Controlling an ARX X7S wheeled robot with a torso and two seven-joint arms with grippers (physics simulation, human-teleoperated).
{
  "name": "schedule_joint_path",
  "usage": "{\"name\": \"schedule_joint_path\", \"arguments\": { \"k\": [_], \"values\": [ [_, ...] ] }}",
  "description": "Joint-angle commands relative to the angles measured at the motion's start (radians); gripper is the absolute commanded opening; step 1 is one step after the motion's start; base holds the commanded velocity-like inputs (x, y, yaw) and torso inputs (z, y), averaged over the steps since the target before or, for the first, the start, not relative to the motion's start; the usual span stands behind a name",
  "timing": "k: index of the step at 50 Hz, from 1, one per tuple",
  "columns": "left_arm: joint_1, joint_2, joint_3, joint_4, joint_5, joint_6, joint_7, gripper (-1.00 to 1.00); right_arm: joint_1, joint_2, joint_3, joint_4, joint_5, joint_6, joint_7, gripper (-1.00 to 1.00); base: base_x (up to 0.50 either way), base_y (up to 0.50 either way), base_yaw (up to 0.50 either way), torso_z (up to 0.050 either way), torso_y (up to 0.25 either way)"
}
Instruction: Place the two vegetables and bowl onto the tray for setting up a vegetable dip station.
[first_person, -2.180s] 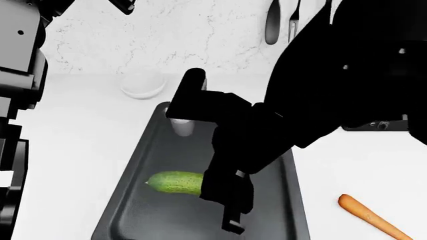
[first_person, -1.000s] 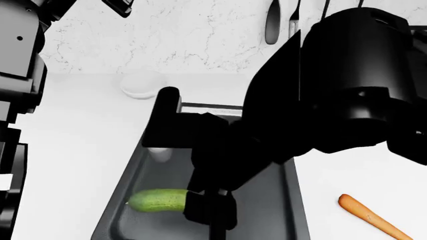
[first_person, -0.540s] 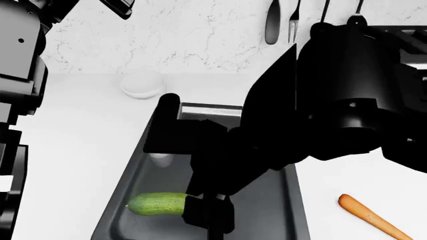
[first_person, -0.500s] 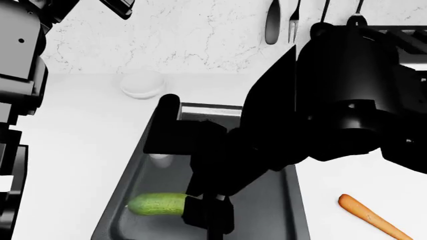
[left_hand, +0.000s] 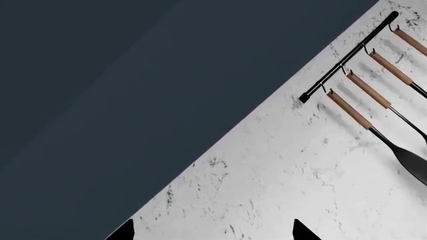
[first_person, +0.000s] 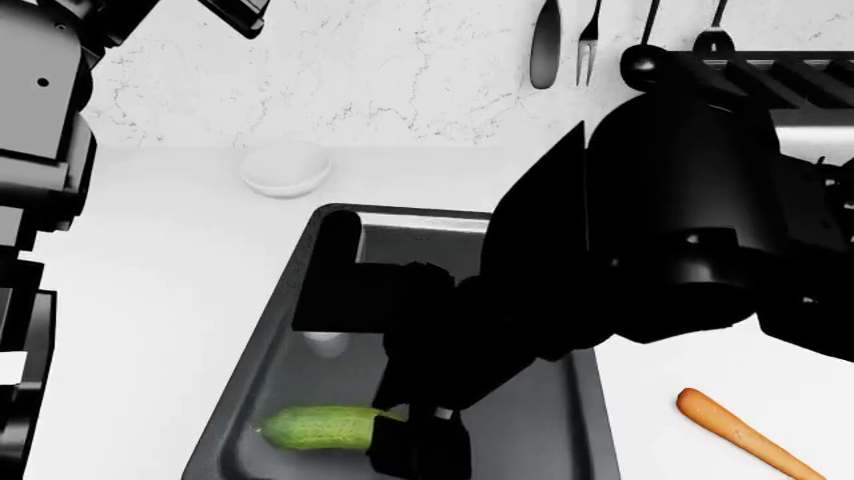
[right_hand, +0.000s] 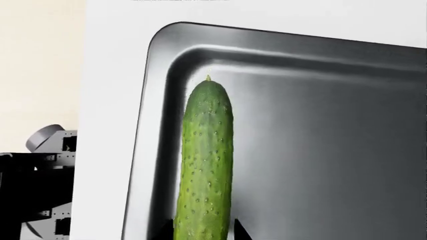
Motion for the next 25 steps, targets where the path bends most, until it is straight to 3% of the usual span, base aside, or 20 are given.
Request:
{"name": "schedule_joint_path", "arguments": {
  "k": [1,16,25],
  "values": [
    [-0.004,0.002,0.001,-0.005,0.0,0.003,-0.001,1.0,0.0,0.008,-0.004,-0.013,-0.026,-0.015,-0.018,1.0,0.0,0.0,0.0,0.0,0.0],
    [-0.005,-0.001,0.002,0.009,-0.001,-0.006,-0.002,1.0,0.017,0.032,0.007,-0.017,-0.028,-0.025,-0.023,1.0,0.0,0.0,0.0,0.0,0.0],
    [0.0,-0.003,0.0,0.01,-0.004,-0.003,-0.005,1.0,0.116,0.186,0.014,-0.08,0.067,0.08,0.063,1.0,0.0,0.0,0.0,0.0,0.0]
  ]
}}
